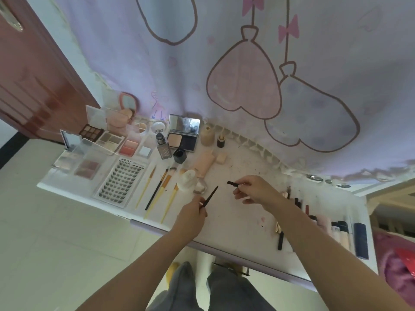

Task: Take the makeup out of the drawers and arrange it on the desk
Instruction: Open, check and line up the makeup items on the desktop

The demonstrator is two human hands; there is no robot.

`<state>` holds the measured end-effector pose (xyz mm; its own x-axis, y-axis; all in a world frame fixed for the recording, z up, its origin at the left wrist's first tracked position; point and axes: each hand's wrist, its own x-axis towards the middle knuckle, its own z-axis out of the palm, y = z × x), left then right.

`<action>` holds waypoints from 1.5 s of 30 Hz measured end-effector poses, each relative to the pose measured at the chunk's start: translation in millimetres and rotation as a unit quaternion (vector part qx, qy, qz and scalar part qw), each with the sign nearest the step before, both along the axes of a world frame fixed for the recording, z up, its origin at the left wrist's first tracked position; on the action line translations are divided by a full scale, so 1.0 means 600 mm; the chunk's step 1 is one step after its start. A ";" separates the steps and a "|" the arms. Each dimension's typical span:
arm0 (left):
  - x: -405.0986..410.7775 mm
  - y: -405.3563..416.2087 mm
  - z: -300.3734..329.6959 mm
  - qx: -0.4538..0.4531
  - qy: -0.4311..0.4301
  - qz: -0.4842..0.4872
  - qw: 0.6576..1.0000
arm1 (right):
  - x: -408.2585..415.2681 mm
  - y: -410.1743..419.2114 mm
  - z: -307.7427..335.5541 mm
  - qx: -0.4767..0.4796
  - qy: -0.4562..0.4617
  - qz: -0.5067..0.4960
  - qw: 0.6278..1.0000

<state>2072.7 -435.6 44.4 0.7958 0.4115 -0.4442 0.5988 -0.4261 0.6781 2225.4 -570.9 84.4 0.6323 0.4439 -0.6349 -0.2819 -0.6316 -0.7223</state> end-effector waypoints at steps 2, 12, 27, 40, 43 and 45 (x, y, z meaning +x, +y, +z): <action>0.009 -0.007 -0.006 0.068 -0.002 0.013 0.998 | -0.001 0.004 -0.020 -0.024 -0.018 -0.006 1.000; 0.033 -0.031 -0.067 0.341 0.051 -0.013 0.939 | 0.013 0.032 -0.085 -0.142 -0.186 0.056 0.971; 0.015 0.004 -0.052 0.344 0.003 -0.057 0.937 | -0.078 0.091 -0.092 -0.217 -0.231 0.230 0.920; 0.042 -0.090 -0.007 0.268 -0.212 -0.155 0.927 | 0.037 -0.078 -0.030 -0.258 -0.250 0.096 0.928; 0.105 -0.173 -0.008 0.239 -0.156 -0.221 0.933 | 0.080 -0.139 -0.013 -0.279 -0.243 0.061 0.927; 0.148 -0.218 -0.013 0.236 -0.086 -0.236 0.939 | 0.095 -0.163 -0.008 -0.274 -0.240 0.053 0.930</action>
<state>2161.4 -566.6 36.7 0.9824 0.1141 -0.1482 0.1666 -0.8937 0.4166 2282.3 -668.9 79.7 0.8726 0.2137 -0.4393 0.0755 -0.9475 -0.3108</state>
